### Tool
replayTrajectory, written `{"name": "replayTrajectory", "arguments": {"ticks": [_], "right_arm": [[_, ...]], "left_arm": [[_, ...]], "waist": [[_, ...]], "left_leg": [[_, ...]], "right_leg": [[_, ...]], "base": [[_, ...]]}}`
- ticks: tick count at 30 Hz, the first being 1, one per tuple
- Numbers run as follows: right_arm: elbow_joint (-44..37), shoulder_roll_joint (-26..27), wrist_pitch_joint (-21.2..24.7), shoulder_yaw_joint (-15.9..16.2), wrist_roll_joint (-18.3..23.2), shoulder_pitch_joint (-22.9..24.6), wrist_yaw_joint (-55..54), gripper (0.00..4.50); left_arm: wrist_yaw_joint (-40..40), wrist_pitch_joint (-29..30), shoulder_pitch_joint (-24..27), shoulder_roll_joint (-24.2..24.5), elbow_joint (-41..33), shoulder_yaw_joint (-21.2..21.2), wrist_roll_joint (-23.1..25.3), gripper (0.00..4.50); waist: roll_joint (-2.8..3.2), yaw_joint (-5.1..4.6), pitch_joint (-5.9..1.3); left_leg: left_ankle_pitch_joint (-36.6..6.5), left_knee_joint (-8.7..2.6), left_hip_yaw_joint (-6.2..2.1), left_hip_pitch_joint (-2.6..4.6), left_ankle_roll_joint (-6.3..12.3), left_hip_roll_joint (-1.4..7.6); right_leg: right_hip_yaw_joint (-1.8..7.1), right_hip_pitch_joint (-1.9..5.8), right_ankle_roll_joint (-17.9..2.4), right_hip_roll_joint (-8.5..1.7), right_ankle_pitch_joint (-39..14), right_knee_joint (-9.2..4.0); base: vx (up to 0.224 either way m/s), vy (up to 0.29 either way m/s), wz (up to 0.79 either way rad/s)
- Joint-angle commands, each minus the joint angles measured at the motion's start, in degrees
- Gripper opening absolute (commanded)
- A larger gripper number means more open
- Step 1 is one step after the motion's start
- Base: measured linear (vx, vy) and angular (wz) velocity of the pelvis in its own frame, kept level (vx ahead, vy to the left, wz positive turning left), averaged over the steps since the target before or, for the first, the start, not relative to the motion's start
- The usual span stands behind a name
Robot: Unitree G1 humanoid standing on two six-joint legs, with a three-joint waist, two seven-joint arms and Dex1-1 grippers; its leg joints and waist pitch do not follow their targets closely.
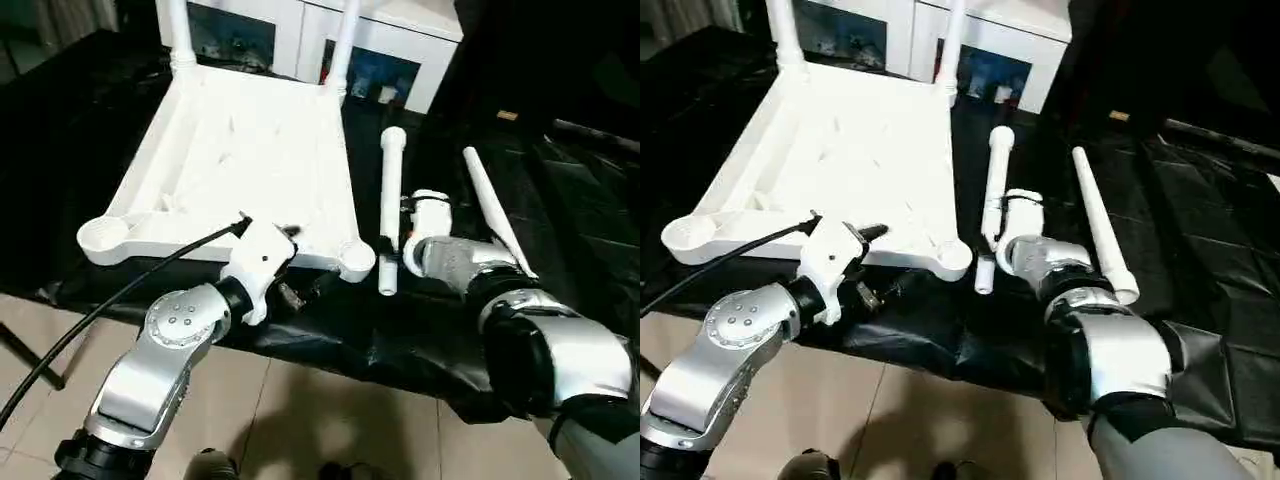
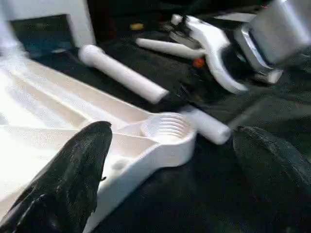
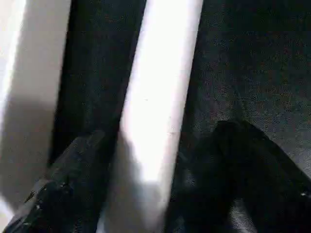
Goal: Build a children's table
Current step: Pick table leg
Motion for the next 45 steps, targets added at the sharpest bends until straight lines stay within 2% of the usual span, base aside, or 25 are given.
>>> {"name": "replayTrajectory", "arguments": {"ticks": [1,2,3,4,5,6,8,12,15,17,18,19,20,21,22,26,27,28,29,37,39,40,41,42,45], "right_arm": [[0.52,-0.71,1.22,-1.19,1.3,1.6,-0.14,3.4],[0.43,-1.2,1.65,-1.12,1.32,2.24,0.56,3.29],[0.42,-1.25,1.7,-1.08,1.27,2.32,0.63,3.16],[0.28,-1.84,2.33,-0.64,0.68,3.21,1.51,3.07],[0.22,-2.11,2.63,-0.13,0.14,3.74,2.14,3.02],[0.14,-2.48,2.96,0.21,-0.2,4.44,2.75,2.98],[0.07,-2.92,3.45,0.56,-0.65,5.29,3.4,2.78],[0.15,-3.84,3.81,2.19,-2.19,7.22,4.08,2.54],[0.07,-4.38,3.8,2.34,-2.37,7.88,4.32,2.17],[0.03,-4.54,3.83,2.51,-2.53,7.95,4.54,2.07],[-0.1,-4.92,3.85,2.93,-2.87,8.27,5.04,1.96],[-0.23,-5.16,3.92,3.2,-3.08,8.5,5.36,1.83],[-0.38,-5.51,3.82,3.39,-3.23,8.71,5.57,1.76],[-0.66,-6.05,3.64,3.55,-3.32,8.96,6.19,1.71],[-0.86,-6.39,3.49,3.48,-3.2,9.08,6.72,1.64],[-1.92,-7.36,2.17,3.74,-3.11,9.87,8.44,1.36],[-2.39,-7.57,1.98,3.8,-2.92,10.31,9.88,1.32],[-2.85,-7.57,1.62,3.21,-2.23,10.86,10.13,1.3],[-4.01,-7.46,0.11,2.74,-1.49,11.95,11.27,1.28],[-13.35,-6.62,3.33,-1.36,5.73,18.93,18.74,1.28],[-21.32,-5.84,7.07,-4.55,11.32,22.61,22.86,1.28],[-24.25,-5.54,8.15,-4.98,12.71,23.88,24.06,1.28],[-24.25,-5.54,8.15,-4.98,12.71,23.88,24.06,1.28],[-32.29,-4.69,10.16,-5.37,16.24,27.53,27.24,1.28],[-43.1,-3.54,11.58,-3.75,20.3,32.99,32.2,1.28]], "left_arm": [[-1.15,0.6,-0.52,0.14,-0.2,-1.15,-0.63,4.5],[-1.55,-0.49,-0.46,0.44,0.87,-1.45,-0.1,4.5],[-1.55,-0.73,-0.44,0.39,1.01,-1.41,-0.11,4.5],[-1.85,-2.27,-0.2,-0.54,2.45,-0.71,-1.17,4.5],[-1.46,-1.63,0.08,-1.39,2.77,-0.01,-2.15,4.5],[0.2,-2.15,0.14,-2.23,3.77,0.21,-1.38,4.5],[2.14,-2.09,-0.23,-2.67,5.33,-0.09,0.27,4.5],[1.53,-1.67,-2.35,-1.77,7.65,-1.55,2.11,4.5],[0.92,-5.21,-3.2,-2.68,8.65,-0.79,1.3,4.5],[0.88,-5.25,-3.49,-2.68,8.8,-0.61,1.24,4.5],[1.72,-5.02,-3.81,-2.93,8.95,-0.19,1.56,4.5],[2.35,-5.03,-3.91,-3.07,8.93,-0.04,1.85,4.5],[3.2,-4.91,-4.01,-3.1,8.8,0.11,2.35,4.5],[4.16,-4.09,-3.96,-3.31,8.32,0.73,2.3,4.5],[4.5,-3.08,-3.89,-3.36,7.95,1.11,2.08,4.5],[5.82,-1.58,-2.9,-3.38,7.13,1.97,2.33,4.5],[7.79,-0.56,-2.7,-3.79,7.5,2.24,3.45,4.5],[9.01,-0.39,-2.22,-4.64,7.8,3.05,3.14,4.5],[9.87,0.12,-1.87,-5.43,8.13,3.77,2.59,4.5],[13.42,0.01,-5.18,-11.98,11.93,6.34,-0.98,4.5],[15.6,2.94,-8.44,-16.66,13.93,10.2,-5.84,4.5],[15.88,3.86,-9.23,-17.91,14.44,11.21,-7.35,4.5],[15.88,3.86,-9.23,-17.91,14.44,11.21,-7.35,4.5],[16.25,7.59,-11.29,-21.3,16.18,13.9,-11.85,4.5],[16.23,10.37,-13.56,-24.66,18.43,15.74,-15.89,4.5]], "waist": [[2.42,0.14,-4.61],[3.28,0.27,-5.07],[2.81,0.16,-4.91],[3.63,0.3,-5.15],[3.39,0.25,-5.16],[4.4,0.34,-5.5],[3.93,0.36,-5.65],[4.36,0.66,-6.11],[3.95,0.94,-6.01],[4.2,0.85,-5.78],[2.84,0.73,-5.89],[3.19,0.87,-5.98],[2.23,0.64,-6.01],[2.72,0.84,-6.01],[2.17,0.76,-6.13],[1.89,0.42,-6.28],[2.23,0.23,-6.27],[3.09,-0.03,-6.26],[3.28,-0.17,-6.28],[2.22,-0.55,-6.64],[2.86,0.12,-6.92],[2.77,-0.16,-6.85],[2.46,-0.15,-7.07],[3.0,-0.11,-6.93],[2.81,0.4,-7.29]], "left_leg": [[-21.2,-4.44,-0.44,1.32,-4.09,0.95],[-20.52,-4.29,-0.46,1.39,-3.98,0.91],[-20.06,-4.33,-0.32,1.16,-3.62,0.9],[-20.1,-4.26,-0.33,1.3,-3.53,0.84],[-20.06,-4.2,-0.16,1.28,-3.35,0.78],[-20.5,-4.07,-0.23,1.5,-3.61,0.77],[-21.09,-4.08,-0.2,1.38,-3.08,0.74],[-22.4,-4.01,-0.44,1.82,-3.15,0.76],[-24.82,-3.92,-0.51,2.26,-2.98,0.71],[-27.77,-3.97,-0.76,2.63,-3.43,0.73],[-27.98,-3.86,-0.85,2.53,-3.25,0.64],[-27.73,-3.86,-0.94,2.52,-3.31,0.6],[-26.92,-3.81,-0.87,2.26,-3.07,0.63],[-26.98,-3.84,-0.94,2.42,-3.22,0.66],[-26.89,-3.75,-0.93,2.44,-3.17,0.66],[-28.13,-3.92,-1.23,2.46,-3.38,0.93],[-28.64,-4.04,-1.33,2.3,-3.44,0.97],[-29.53,-4.12,-1.43,2.46,-3.6,1.05],[-29.88,-4.13,-1.45,2.48,-3.65,1.05],[-25.87,-4.15,-1.06,2.18,-1.73,0.97],[-23.93,-4.02,-0.96,2.43,-1.35,1.07],[-22.75,-4.27,-1.06,1.76,-1.18,1.12],[-22.01,-4.35,-1.13,1.47,-1.15,1.26],[-21.05,-4.39,-0.92,1.35,-0.92,1.06],[-18.36,-4.3,-0.82,1.21,0.02,1.14]], "right_leg": [[2.03,2.75,-8.92,-3.07,-16.32,-3.87],[2.12,2.97,-9.32,-3.23,-15.77,-3.67],[2.13,3.0,-9.39,-3.15,-15.96,-3.85],[2.16,3.09,-9.36,-3.24,-16.81,-4.01],[2.19,3.05,-9.22,-3.2,-17.18,-4.2],[2.19,3.07,-9.45,-3.13,-17.68,-4.14],[2.08,3.18,-8.46,-3.11,-20.68,-4.57],[1.81,2.89,-6.9,-3.32,-25.25,-5.14],[1.49,2.44,-5.9,-3.45,-29.76,-5.83],[1.14,2.16,-4.82,-3.44,-33.12,-6.36],[0.73,2.37,-3.47,-3.61,-35.92,-6.56],[0.74,2.43,-3.07,-3.77,-36.54,-6.58],[0.6,2.44,-2.16,-3.87,-37.62,-6.8],[0.55,2.28,-1.74,-3.98,-38.05,-6.98],[0.3,2.27,-1.32,-3.92,-37.95,-7.02],[-0.85,2.71,-0.98,-4.08,-37.03,-7.24],[-1.06,2.86,-0.98,-4.12,-36.47,-7.28],[-1.16,2.86,-1.24,-4.19,-35.92,-7.39],[-1.17,2.87,-1.35,-4.2,-35.52,-7.6],[-0.95,3.48,-2.92,-4.09,-30.67,-7.49],[-0.72,3.58,-3.49,-4.23,-28.47,-7.42],[-0.71,4.05,-4.12,-4.1,-26.59,-7.14],[-0.71,4.38,-4.3,-4.13,-25.76,-6.95],[-0.58,4.31,-4.45,-3.97,-24.67,-7.0],[-0.47,4.6,-4.86,-4.11,-23.06,-6.74]], "base": [[0.0,0.0,0.0],[0.0,0.0,0.0],[0.0,0.0,0.0],[0.0,0.0,0.0],[0.0,0.0,0.0],[0.0,0.0,0.0],[0.0,0.0,0.0],[0.0,0.0,0.0],[0.0,0.0,0.0],[0.0,0.0,0.0],[0.0,0.0,0.0],[0.0,0.0,0.0],[0.0,0.0,0.0],[0.0,0.0,0.0],[0.0,0.0,0.0],[0.0,0.0,0.0],[0.0,0.0,0.0],[0.0,0.0,0.0],[0.0,0.0,0.0],[0.0,0.0,0.0],[0.0,0.0,0.0],[0.0,0.0,0.0],[0.0,0.0,0.0],[0.0,0.0,0.0],[0.0,0.0,0.0]]}}
